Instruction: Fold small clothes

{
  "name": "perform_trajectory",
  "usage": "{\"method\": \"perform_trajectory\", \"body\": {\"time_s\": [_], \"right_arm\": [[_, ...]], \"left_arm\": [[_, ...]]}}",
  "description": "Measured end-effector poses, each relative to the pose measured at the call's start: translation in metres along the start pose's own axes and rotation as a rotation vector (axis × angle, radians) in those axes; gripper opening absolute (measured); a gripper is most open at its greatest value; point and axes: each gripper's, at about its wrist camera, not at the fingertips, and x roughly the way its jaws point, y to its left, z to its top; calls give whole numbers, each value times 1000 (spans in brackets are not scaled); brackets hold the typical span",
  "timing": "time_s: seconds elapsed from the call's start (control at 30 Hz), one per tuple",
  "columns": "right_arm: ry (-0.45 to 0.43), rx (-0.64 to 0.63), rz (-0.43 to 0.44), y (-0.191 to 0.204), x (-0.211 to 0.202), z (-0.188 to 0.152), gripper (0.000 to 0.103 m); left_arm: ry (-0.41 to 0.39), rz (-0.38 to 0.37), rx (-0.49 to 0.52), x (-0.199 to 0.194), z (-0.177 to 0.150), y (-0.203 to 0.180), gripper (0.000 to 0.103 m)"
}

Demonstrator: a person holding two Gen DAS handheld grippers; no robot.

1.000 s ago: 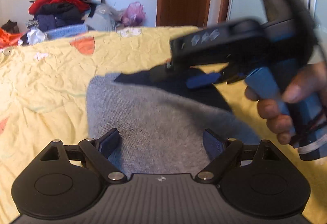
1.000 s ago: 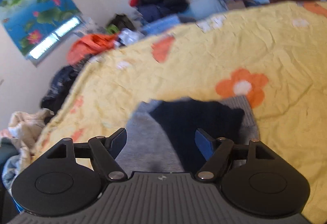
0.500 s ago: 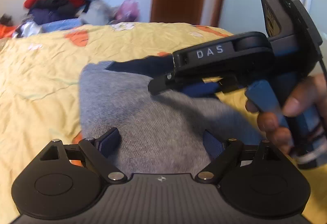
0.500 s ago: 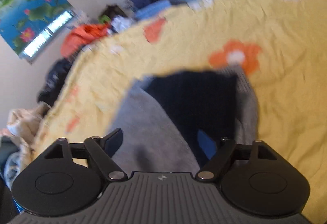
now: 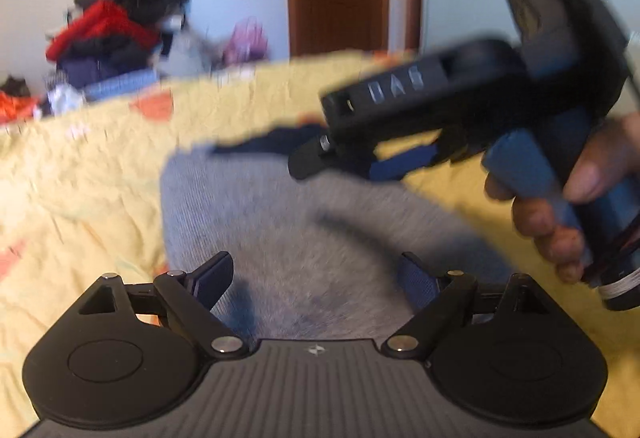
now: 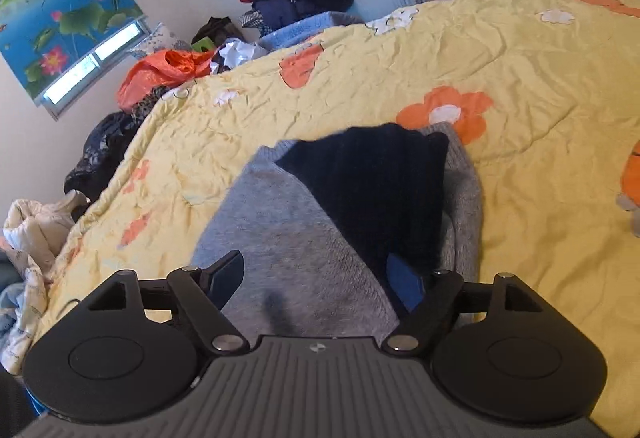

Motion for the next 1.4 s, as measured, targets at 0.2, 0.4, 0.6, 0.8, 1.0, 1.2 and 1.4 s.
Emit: {"method": "perform_trajectory", "body": {"time_s": [0.2, 0.4, 0.6, 0.8, 1.0, 1.2, 1.4], "right_arm": [[-87, 54, 88, 4, -45, -27, 85], [30, 128, 49, -16, -5, -43, 74], [-79, -48, -45, 13, -56, -52, 88], [-101, -150, -238, 18, -70, -107, 91], [-31, -207, -418, 24, -51, -143, 100], [-6, -160, -501, 31, -41, -142, 103], [2, -118, -539, 37, -37, -144, 103]], "left_arm": [[14, 19, -61, -20, -15, 21, 90], [161, -5, -122, 6, -38, 29, 92], [112, 113, -206, -38, -44, 51, 92], [166, 254, -274, -50, -69, 47, 92], [177, 318, -233, -41, -80, 18, 94], [153, 297, -247, -33, -81, 15, 103], [151, 296, -251, -35, -83, 15, 103]]}}
